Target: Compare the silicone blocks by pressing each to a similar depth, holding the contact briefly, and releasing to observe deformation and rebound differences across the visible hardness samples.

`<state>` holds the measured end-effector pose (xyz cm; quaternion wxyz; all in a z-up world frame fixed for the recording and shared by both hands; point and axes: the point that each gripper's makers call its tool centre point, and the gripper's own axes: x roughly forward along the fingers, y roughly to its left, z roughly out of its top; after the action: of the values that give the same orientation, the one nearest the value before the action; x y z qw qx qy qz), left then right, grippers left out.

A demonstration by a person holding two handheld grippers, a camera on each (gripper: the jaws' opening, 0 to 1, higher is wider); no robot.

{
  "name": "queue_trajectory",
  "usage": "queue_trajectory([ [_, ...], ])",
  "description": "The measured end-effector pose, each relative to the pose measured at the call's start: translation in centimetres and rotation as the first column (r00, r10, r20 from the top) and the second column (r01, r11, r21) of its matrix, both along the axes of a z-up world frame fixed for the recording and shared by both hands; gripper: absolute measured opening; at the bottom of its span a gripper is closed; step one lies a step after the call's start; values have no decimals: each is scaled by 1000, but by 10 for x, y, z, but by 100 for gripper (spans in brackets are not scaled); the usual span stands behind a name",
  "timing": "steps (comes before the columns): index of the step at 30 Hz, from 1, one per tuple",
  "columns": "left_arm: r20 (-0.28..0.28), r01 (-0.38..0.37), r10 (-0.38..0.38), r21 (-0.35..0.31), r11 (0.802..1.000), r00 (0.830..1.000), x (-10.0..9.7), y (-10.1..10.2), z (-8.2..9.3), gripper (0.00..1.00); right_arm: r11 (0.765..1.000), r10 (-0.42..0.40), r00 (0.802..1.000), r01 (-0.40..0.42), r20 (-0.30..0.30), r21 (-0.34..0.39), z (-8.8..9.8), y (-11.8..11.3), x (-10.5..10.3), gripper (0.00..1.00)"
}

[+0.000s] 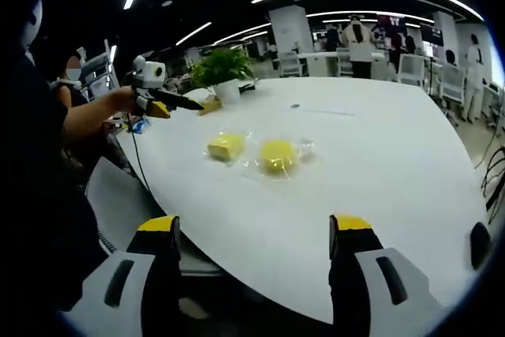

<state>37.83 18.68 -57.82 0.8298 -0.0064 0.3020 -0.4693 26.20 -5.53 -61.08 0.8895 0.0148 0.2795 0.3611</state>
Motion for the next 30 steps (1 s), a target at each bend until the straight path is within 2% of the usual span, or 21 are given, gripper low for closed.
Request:
queue_trajectory([
  [10,-34,24,-24,5,1000,999,34,-24,-6,87,1000,-26,1000,26,-5,-3,-1,-7,-4,70],
  [15,-72,9,-11,-29,1000,997,49,-35,-11,86,999,-37,999,37,-12,1,-2,-9,-6,69],
  [19,-97,11,-14,-31,999,995,62,-44,-21,84,999,-39,999,39,-18,2,-3,-10,-6,69],
  [24,-156,0,-5,-33,999,988,77,-56,-36,83,999,-40,999,40,-21,-1,-2,-10,-7,69],
  [26,-208,-13,3,-46,999,978,79,-63,-45,83,999,-47,999,47,-21,0,-2,-12,-7,69],
  [28,-221,-20,9,-49,999,975,83,-67,-52,81,999,-53,998,53,-21,1,-2,-14,-7,69],
  [30,-239,-24,24,3,1000,971,86,-66,-68,73,998,-59,998,59,-26,0,-3,-16,-7,68],
])
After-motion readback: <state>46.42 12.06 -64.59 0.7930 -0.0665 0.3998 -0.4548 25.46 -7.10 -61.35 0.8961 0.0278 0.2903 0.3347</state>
